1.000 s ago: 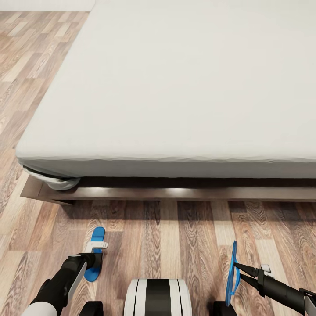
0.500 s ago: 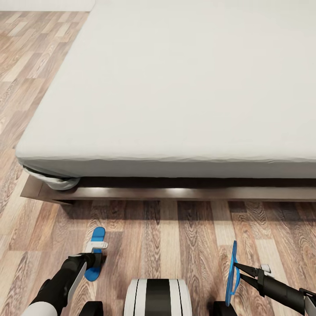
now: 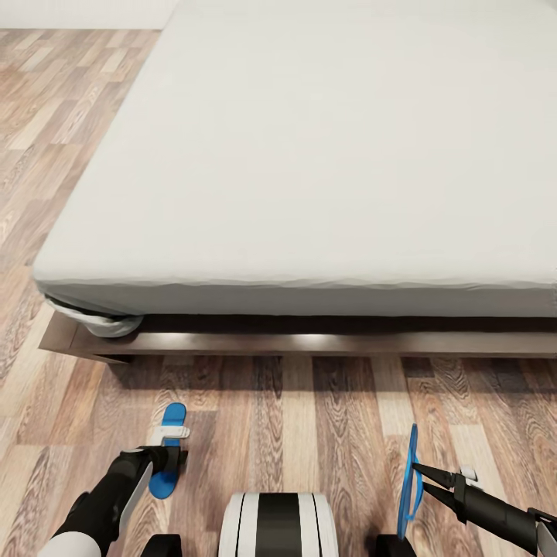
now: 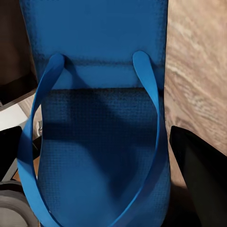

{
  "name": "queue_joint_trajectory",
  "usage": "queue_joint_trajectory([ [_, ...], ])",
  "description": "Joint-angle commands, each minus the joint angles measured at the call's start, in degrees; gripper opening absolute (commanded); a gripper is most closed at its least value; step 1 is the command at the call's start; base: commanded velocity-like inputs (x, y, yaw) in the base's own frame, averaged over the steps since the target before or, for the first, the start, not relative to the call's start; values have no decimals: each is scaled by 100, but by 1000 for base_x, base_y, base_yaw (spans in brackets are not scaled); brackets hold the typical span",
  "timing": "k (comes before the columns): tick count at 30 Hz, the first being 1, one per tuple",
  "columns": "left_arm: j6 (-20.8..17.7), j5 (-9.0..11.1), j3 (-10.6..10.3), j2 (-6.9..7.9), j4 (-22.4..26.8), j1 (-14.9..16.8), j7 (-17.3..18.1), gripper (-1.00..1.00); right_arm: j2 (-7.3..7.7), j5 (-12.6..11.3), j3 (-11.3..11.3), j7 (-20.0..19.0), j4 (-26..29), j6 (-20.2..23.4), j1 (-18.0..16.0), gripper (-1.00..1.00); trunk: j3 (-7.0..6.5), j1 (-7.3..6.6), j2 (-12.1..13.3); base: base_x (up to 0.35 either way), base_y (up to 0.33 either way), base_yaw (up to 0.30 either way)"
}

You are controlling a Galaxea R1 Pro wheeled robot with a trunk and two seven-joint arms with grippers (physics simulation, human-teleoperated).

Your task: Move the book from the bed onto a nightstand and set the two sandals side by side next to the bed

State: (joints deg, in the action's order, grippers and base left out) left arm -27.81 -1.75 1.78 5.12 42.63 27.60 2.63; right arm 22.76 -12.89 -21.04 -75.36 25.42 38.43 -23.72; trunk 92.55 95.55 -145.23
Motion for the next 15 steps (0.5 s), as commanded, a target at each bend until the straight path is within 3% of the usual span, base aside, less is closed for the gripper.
queue_joint_trajectory([
  [1, -31, -19, 15, -2, 9, 0, 28, 100, 0, -11, -5, -14, -2, 51, -1, -100, -20, -3, 0, 0, 0, 0],
  [15, -32, -19, 8, -2, 9, 0, 28, 100, 0, -9, -5, -13, -2, 51, -1, -100, -330, -39, 19, 0, 0, 0],
])
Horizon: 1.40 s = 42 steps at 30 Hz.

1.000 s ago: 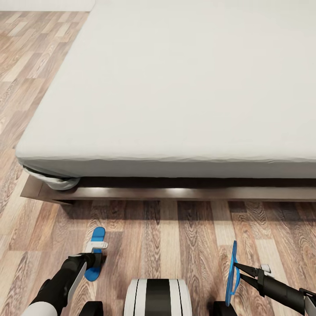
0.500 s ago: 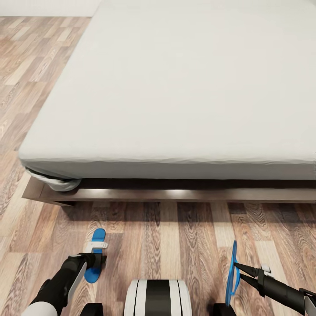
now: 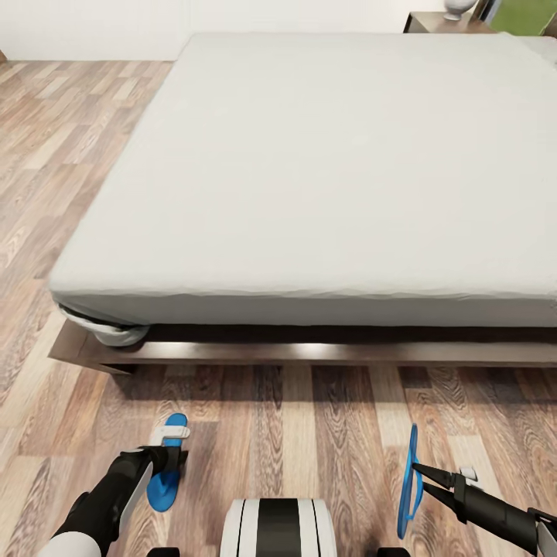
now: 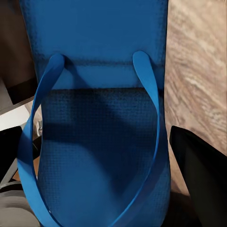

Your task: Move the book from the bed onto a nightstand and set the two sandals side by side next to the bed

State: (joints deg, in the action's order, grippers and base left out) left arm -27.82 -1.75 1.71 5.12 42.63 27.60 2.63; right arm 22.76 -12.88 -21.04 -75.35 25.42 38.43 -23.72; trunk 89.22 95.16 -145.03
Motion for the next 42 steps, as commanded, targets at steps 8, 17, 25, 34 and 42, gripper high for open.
queue_joint_trajectory([
  [8, -31, -11, 20, 1, 14, 0, 50, 100, 0, -4, -5, -13, -3, 51, -1, -100, -42, -6, 2, 0, 0, 0],
  [17, -54, 449, 147, 485, 84, 0, 2351, 100, 0, -4, -5, -6, -10, 51, -1, -100, -42, -6, 2, 0, 0, 0],
  [25, -20, 655, 1567, 1002, 36, -61, 4713, 100, -10, 53, 3, 63, -10, 21, -1, -100, -42, -6, 2, 0, 0, 0],
  [34, 1727, 680, 1797, 992, -1530, -294, 5139, 100, -15, 75, 25, 2131, 549, 27, -4, -100, -42, -6, 2, 0, 0, 0],
  [42, 1843, 720, 1809, 972, -1574, -299, 5160, 100, -18, 110, 47, 3499, 1073, -19, -6, -100, -42, -6, 2, 0, 0, 0],
])
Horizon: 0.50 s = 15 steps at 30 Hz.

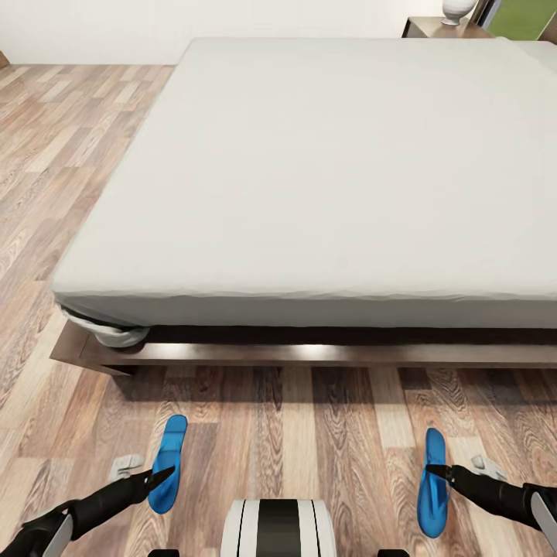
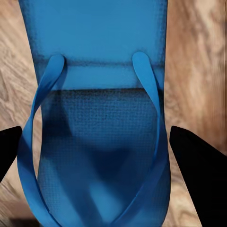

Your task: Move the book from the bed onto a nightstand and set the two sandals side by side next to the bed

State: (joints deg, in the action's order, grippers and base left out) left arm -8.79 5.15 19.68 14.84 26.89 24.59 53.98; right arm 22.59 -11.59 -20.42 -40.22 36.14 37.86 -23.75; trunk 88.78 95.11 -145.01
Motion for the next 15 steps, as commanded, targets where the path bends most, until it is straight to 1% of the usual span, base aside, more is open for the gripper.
queue_joint_trajectory([
  [1, -61, 33, 12, -3, 9, 2, 25, 100, -1, -19, -15, -7, 3, 35, -4, -100, 3, -1, -1, 0, 0, 0],
  [2, -61, 54, 11, -5, 17, 2, 29, 100, -1, -19, -13, -1, 5, 28, -4, -100, 3, -1, -1, 0, 0, 0],
  [4, -61, 161, 8, -7, 82, 7, 42, 100, -1, -19, -9, -9, 9, 22, 0, -100, 3, -1, -1, 0, 0, 0],
  [7, -75, 285, 9, -8, 342, 10, 45, 100, -2, -19, -8, -10, 14, 20, 1, -100, 3, -1, -1, 0, 0, 0],
  [9, -84, 314, 5, -11, 402, 11, 43, 100, -7, -19, -3, 11, 28, -27, 2, -100, 3, -1, -1, 0, 69, 0],
  [10, -85, 324, 4, -11, 412, 11, 43, 100, -11, -17, 1, 15, 58, -97, 2, -100, 3, -1, -1, 0, 153, 0],
  [12, -87, 357, 12, -6, 419, 11, 43, 100, -27, -11, 12, 24, 148, -437, 2, -100, 3, -1, -1, 0, 229, 0],
  [13, -91, 365, 15, -2, 421, 11, 46, 100, -35, 48, 16, 45, 169, -641, 2, -100, 3, -1, -1, 0, 263, 0],
  [15, -93, 369, 17, 0, 422, 11, 49, 100, -41, 255, 15, 170, 182, -779, 2, -100, 3, -1, -1, 0, 274, 0],
])
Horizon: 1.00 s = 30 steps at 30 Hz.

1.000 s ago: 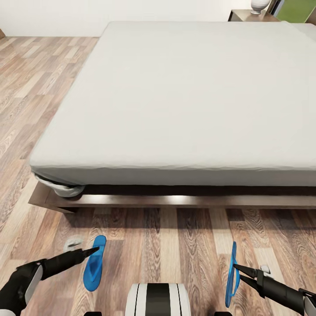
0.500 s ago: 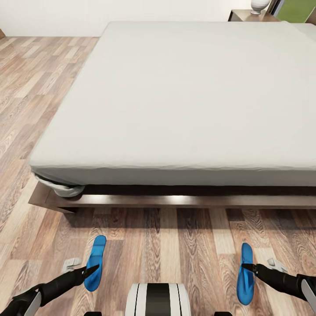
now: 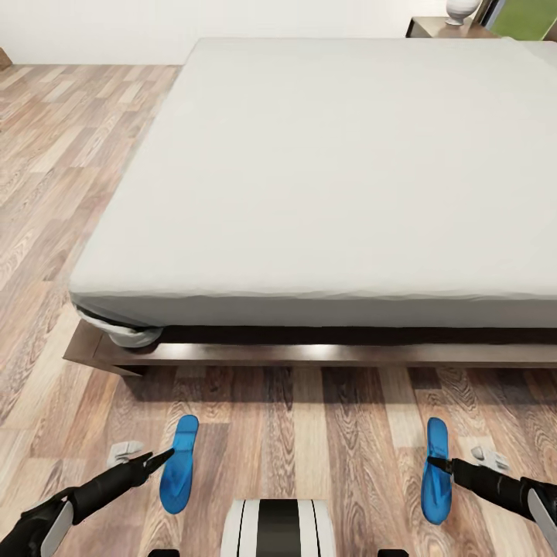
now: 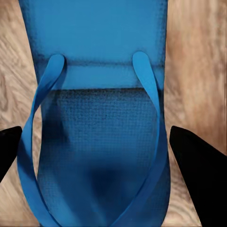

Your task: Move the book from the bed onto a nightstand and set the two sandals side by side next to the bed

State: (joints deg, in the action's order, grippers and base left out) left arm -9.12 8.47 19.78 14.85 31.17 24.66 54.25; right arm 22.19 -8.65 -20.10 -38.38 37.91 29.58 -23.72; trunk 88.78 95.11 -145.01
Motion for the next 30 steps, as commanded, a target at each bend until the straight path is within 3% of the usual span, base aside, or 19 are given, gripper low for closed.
queue_joint_trajectory([
  [1, -61, 39, 7, 0, -5, 3, 23, 100, -2, 96, -17, 90, 9, 14, -3, -100, 3, -1, -1, 0, 281, 0],
  [3, -62, 40, 8, 0, -6, 3, 24, 100, -6, 416, -19, 307, 18, -30, -2, -100, 3, -1, -1, 0, 284, 0],
  [6, -58, 41, 8, -6, -6, 3, 18, 100, -12, 573, -20, 412, 24, -47, -3, -100, 3, -1, -1, 0, 286, 0],
  [14, -54, 41, 1, -11, -6, 3, 15, 100, -55, 633, -12, 1457, 32, -56, -2, -100, 3, -1, -1, 0, 287, 0],
  [24, -54, 39, -9, -17, -6, 3, 15, 100, -74, 637, -12, 1669, 36, -67, -1, -100, 3, -1, -1, 0, 290, 0],
  [26, -54, 34, -9, -17, -6, 3, 15, 100, -77, 637, -6, 1929, 37, -384, -1, -100, 3, -1, -1, 0, 291, 0],
  [30, -54, 32, -9, -17, -6, 3, 15, 100, -101, 634, -10, 2039, -17, -1185, -1, -100, 3, -1, -1, 0, 291, 0],
])
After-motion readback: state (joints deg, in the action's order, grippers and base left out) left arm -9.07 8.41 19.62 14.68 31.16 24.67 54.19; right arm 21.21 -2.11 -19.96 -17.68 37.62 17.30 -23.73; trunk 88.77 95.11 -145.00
